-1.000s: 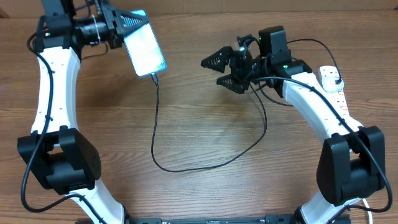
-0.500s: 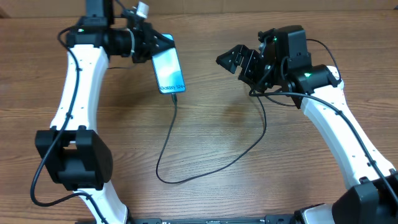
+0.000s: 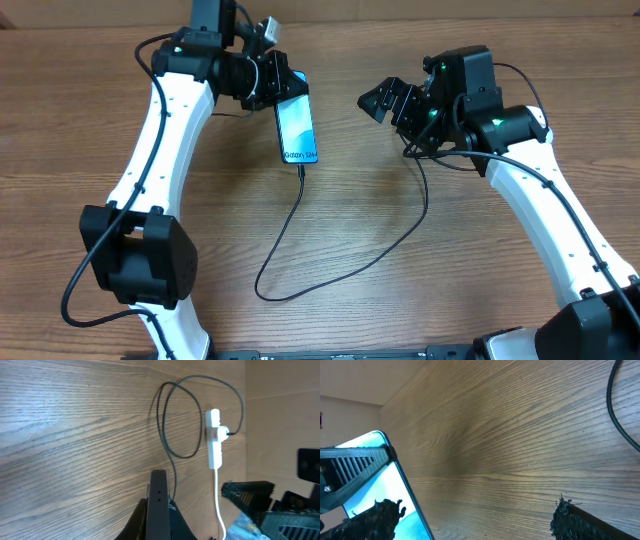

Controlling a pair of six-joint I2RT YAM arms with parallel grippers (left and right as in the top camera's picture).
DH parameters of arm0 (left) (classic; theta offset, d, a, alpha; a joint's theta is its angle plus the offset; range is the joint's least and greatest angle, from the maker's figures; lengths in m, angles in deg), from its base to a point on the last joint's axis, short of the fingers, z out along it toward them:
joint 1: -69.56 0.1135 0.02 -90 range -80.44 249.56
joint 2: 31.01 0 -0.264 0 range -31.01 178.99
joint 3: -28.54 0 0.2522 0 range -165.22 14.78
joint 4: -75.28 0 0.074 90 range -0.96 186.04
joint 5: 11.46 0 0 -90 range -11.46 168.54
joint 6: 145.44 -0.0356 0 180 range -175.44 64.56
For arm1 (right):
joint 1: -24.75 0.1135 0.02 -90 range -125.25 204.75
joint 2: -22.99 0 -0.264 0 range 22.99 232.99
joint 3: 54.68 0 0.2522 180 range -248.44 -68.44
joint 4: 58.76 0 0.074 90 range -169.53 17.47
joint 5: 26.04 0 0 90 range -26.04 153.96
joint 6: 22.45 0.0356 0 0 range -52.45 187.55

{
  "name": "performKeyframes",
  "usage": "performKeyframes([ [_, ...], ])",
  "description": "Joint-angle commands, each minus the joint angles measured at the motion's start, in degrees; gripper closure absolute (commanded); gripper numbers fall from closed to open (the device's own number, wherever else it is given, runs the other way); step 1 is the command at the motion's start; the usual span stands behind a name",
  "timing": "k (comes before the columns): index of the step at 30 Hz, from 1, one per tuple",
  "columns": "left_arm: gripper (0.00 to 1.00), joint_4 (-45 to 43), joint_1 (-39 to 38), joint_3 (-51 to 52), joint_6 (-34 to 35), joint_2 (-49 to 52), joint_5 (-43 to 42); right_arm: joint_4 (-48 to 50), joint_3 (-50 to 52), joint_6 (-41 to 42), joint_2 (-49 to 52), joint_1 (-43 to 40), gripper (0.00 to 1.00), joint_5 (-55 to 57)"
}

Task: Plug charger to phone and switch on socket
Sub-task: 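Lower the phone with the left gripper and lay it flat on the table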

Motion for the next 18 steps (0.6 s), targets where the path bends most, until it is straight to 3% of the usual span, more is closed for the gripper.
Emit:
performKeyframes([
  [1, 0.95, 0.11, -0.81, 0.02, 0.61, -0.31, 1.51, -0.26, -0.63, -0.50, -1.60, -0.11, 0.00, 1.03],
  [18, 0.96, -3.43, -1.11, 8.20, 1.46, -0.31, 2.34, -1.57, -0.63, -0.48, -1.60, -0.11, 0.00, 2.99],
])
